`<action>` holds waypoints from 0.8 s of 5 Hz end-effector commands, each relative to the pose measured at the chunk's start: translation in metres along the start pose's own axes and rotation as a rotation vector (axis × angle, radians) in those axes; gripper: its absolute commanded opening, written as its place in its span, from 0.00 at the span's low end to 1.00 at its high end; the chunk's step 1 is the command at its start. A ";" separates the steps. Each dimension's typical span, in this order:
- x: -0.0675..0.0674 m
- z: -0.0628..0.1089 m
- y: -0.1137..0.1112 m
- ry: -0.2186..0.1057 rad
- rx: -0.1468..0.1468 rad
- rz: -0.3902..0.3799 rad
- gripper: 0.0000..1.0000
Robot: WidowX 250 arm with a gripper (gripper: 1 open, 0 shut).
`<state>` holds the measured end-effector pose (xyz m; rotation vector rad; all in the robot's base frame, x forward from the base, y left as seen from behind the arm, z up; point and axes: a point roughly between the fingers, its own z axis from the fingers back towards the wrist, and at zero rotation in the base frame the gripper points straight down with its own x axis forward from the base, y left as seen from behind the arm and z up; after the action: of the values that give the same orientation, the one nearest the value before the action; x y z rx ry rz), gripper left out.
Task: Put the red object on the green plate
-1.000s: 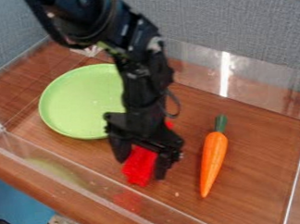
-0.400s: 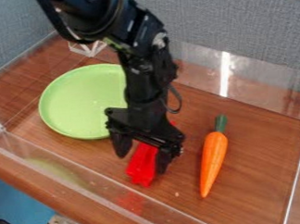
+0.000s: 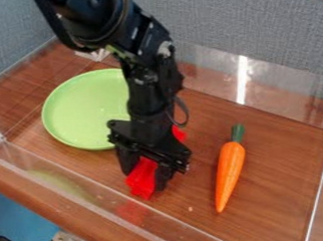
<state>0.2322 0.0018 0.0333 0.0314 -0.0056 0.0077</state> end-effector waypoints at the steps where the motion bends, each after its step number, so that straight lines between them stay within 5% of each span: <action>1: 0.014 0.049 0.010 -0.082 -0.014 0.033 0.00; 3: 0.046 0.135 -0.003 -0.199 -0.056 0.032 0.00; 4: 0.057 0.152 -0.006 -0.238 -0.064 0.016 0.00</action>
<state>0.2833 -0.0052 0.1693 -0.0286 -0.1897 0.0327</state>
